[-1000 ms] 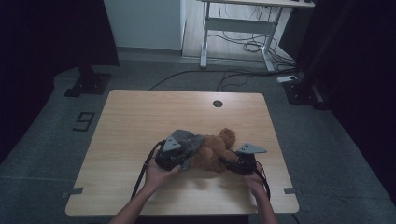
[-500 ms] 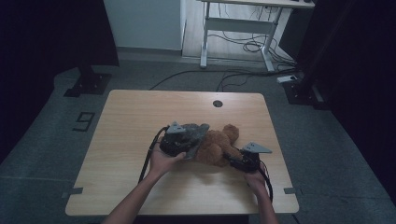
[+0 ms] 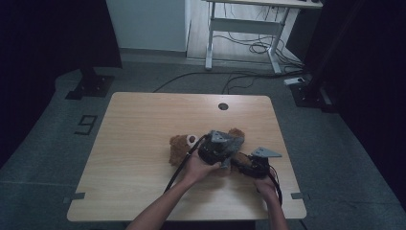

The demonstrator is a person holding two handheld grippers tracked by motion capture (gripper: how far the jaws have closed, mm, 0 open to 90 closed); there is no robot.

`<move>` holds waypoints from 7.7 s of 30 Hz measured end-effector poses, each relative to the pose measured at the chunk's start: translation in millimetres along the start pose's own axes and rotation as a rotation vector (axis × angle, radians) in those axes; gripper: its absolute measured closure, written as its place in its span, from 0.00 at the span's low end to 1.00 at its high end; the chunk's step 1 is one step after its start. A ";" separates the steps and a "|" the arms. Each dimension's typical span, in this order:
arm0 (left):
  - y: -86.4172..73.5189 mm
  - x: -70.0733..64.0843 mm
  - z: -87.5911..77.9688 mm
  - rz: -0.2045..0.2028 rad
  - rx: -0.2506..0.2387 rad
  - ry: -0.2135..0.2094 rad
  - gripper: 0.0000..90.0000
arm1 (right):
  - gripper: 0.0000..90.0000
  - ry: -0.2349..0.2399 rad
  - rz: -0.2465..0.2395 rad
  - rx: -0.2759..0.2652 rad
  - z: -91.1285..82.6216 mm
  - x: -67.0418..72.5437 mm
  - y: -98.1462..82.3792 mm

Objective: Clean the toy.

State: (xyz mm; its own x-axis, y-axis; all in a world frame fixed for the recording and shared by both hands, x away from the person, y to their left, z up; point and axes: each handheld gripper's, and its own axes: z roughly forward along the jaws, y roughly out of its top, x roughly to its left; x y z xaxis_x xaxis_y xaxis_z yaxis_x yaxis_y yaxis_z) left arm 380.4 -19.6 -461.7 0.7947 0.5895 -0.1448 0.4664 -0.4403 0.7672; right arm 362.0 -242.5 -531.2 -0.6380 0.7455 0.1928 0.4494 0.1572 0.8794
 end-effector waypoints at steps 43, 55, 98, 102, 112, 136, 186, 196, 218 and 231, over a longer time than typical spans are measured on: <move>-50.6 7.4 -34.5 -0.023 -0.093 0.070 0.88 | 0.59 0.016 0.043 -0.013 0.5 -6.4 -5.4; -92.6 48.8 -87.5 -0.100 -0.123 0.136 0.88 | 0.59 0.033 0.024 -0.006 4.9 -2.1 -4.8; -77.8 93.4 -98.6 -0.189 -0.144 0.275 0.87 | 0.43 -0.125 0.074 -0.107 9.5 -14.9 0.4; -94.6 95.2 -116.7 -0.172 -0.124 0.323 0.87 | 0.36 -0.119 0.103 -0.133 -0.1 -14.3 0.8; -140.5 105.8 -154.5 -0.202 -0.096 0.389 0.87 | 0.34 -0.116 0.099 -0.122 -4.3 -8.9 -2.6; -193.3 126.3 -167.1 -0.241 0.103 0.479 0.78 | 0.32 -0.132 0.099 -0.061 -10.7 -10.0 -16.4; -160.6 81.4 -185.4 -0.153 -0.064 0.301 0.32 | 0.32 -0.161 0.044 -0.104 -32.2 5.2 -11.4; -153.0 55.6 -158.9 -0.127 -0.074 0.230 0.33 | 0.32 -0.140 0.024 -0.091 -54.2 17.2 -21.3; -163.3 29.0 -105.8 -0.075 0.013 0.150 0.34 | 0.31 -0.079 0.017 0.000 -55.6 49.0 -44.8; -162.9 30.5 -104.8 -0.082 0.019 0.139 0.33 | 0.31 -0.076 0.020 0.012 -51.7 50.2 -47.7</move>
State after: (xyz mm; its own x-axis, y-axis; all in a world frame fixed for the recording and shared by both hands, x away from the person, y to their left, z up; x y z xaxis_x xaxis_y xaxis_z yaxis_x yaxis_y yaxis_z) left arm 288.0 141.1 -525.6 0.6927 0.7117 -0.1173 0.5356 -0.3986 0.7444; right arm 276.2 -246.0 -540.9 -0.5801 0.7952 0.1763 0.4691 0.1493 0.8704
